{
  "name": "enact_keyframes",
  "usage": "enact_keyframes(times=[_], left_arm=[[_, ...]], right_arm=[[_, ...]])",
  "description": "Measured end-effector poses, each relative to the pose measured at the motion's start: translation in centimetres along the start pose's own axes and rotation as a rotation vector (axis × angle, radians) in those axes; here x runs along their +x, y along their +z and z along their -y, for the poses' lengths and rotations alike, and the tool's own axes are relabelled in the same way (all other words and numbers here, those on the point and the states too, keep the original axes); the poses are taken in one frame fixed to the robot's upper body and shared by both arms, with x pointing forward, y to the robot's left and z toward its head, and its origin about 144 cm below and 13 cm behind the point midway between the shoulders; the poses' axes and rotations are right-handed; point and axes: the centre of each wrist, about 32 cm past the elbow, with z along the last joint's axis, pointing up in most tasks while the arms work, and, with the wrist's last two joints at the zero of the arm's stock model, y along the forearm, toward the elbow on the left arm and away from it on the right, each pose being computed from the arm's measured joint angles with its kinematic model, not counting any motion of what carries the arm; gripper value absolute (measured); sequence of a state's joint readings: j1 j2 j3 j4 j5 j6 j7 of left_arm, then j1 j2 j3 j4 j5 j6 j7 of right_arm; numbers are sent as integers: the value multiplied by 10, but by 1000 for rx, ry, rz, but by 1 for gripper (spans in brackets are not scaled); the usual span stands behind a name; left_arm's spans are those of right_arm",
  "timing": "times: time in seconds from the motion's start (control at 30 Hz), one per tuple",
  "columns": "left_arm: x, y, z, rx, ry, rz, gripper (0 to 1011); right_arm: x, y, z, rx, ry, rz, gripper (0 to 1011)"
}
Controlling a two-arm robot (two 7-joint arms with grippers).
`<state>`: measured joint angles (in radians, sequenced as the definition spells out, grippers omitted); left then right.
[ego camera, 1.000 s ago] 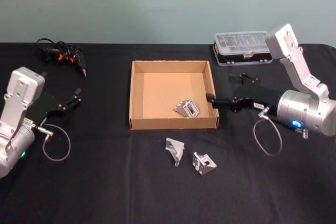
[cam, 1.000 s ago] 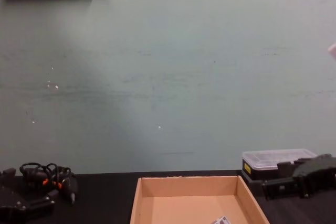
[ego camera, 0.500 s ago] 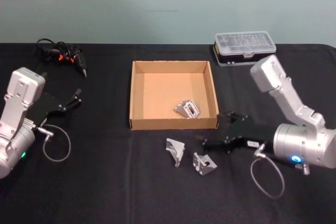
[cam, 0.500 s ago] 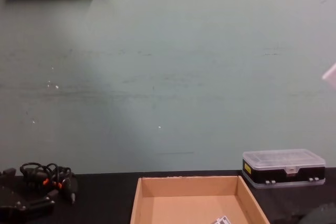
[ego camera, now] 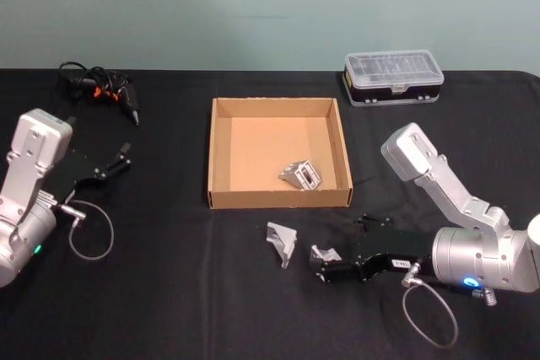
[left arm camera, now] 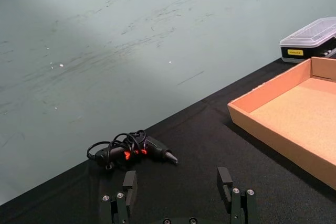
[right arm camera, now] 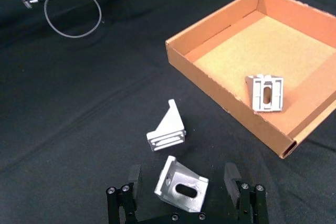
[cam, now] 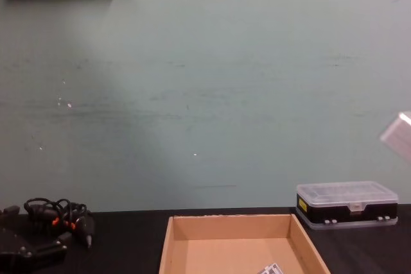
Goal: Use one hand to pick up the angle iron from the table and place it into the box.
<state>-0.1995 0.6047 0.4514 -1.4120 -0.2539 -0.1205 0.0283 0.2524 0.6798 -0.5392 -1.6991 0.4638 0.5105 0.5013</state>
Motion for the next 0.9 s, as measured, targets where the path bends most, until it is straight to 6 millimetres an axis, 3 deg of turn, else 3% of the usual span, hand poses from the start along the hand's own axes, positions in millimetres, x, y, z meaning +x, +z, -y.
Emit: enact_keyframes(times=[0.9], left_arm=[[0, 0, 0, 0, 0, 0, 1000]], right_arm=[[0, -4, -20, -9, 44, 16, 1003]])
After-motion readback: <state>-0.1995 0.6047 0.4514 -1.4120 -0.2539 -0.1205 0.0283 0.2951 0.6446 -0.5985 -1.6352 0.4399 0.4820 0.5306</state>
